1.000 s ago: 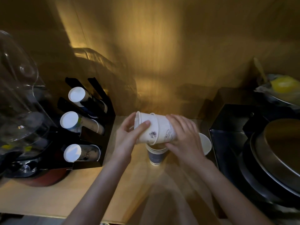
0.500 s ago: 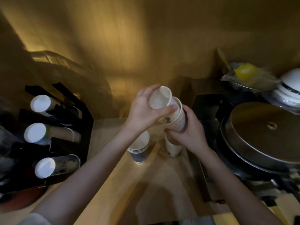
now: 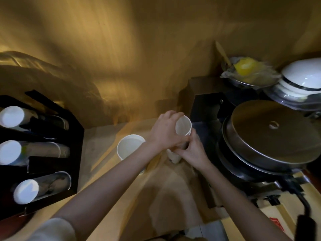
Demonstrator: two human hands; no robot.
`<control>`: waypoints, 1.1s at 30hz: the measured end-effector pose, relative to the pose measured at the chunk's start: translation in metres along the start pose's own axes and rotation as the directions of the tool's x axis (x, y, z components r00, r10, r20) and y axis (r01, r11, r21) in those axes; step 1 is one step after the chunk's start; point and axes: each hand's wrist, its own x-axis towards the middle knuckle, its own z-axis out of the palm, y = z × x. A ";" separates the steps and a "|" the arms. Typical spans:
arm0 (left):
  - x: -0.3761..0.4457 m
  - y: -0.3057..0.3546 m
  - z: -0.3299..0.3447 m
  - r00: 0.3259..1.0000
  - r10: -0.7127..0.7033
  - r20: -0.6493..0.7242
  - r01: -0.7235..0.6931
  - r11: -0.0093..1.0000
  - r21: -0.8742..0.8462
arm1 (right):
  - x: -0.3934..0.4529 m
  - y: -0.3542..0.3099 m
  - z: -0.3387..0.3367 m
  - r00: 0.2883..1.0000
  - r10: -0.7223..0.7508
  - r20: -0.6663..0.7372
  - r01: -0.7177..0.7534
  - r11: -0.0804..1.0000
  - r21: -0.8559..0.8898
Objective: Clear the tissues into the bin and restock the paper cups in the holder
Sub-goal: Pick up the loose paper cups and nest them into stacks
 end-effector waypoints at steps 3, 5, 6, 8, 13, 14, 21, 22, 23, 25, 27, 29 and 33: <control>-0.002 -0.008 0.018 0.997 -0.020 0.078 0.021 1.000 -0.009 | -0.002 0.015 0.006 1.000 0.021 0.001 -0.021 0.999 -0.035; -0.003 -0.012 0.028 0.993 -0.044 0.108 0.046 0.999 -0.019 | -0.004 0.022 0.008 0.999 0.035 0.024 -0.035 0.999 -0.015; -0.003 -0.015 0.032 0.990 -0.055 0.126 0.058 0.998 -0.021 | -0.006 0.022 0.009 0.998 0.049 0.032 -0.049 0.999 0.013; -0.002 -0.020 0.039 0.983 -0.070 0.171 0.074 0.997 -0.021 | -0.007 0.024 0.009 0.994 0.096 0.046 -0.099 0.992 0.082; -0.004 -0.027 0.054 0.973 -0.073 0.221 0.084 0.996 -0.043 | -0.014 0.030 0.011 0.990 0.108 0.088 -0.124 0.973 0.197; -0.004 -0.027 0.057 0.973 -0.073 0.220 0.086 0.995 -0.052 | -0.016 0.035 0.012 0.989 0.109 0.097 -0.128 0.966 0.222; 0.000 -0.023 0.069 0.968 -0.085 0.236 0.076 0.996 0.045 | -0.023 0.053 0.014 0.957 0.236 0.169 -0.272 0.933 0.237; 0.000 -0.021 0.070 0.966 -0.102 0.238 0.088 0.994 0.070 | -0.024 0.056 0.014 0.947 0.270 0.173 -0.305 0.924 0.230; -0.001 -0.020 0.071 0.964 -0.121 0.236 0.104 0.991 0.085 | -0.024 0.056 0.014 0.936 0.310 0.167 -0.344 0.904 0.253; -0.004 -0.020 0.071 0.965 -0.152 0.214 0.134 0.986 0.097 | -0.023 0.051 0.013 0.895 0.413 0.169 -0.446 0.844 0.297; -0.008 -0.021 0.069 0.968 -0.164 0.190 0.144 0.983 0.115 | -0.023 0.046 0.012 0.822 0.521 0.230 -0.570 0.739 0.359; -0.009 -0.022 0.065 0.968 -0.174 0.181 0.150 0.979 0.136 | -0.024 0.044 0.013 0.753 0.592 0.288 -0.658 0.654 0.374; -0.017 -0.020 0.048 0.979 -0.189 0.074 0.184 0.980 0.074 | -0.027 0.039 0.012 0.702 0.628 0.335 -0.702 0.533 0.472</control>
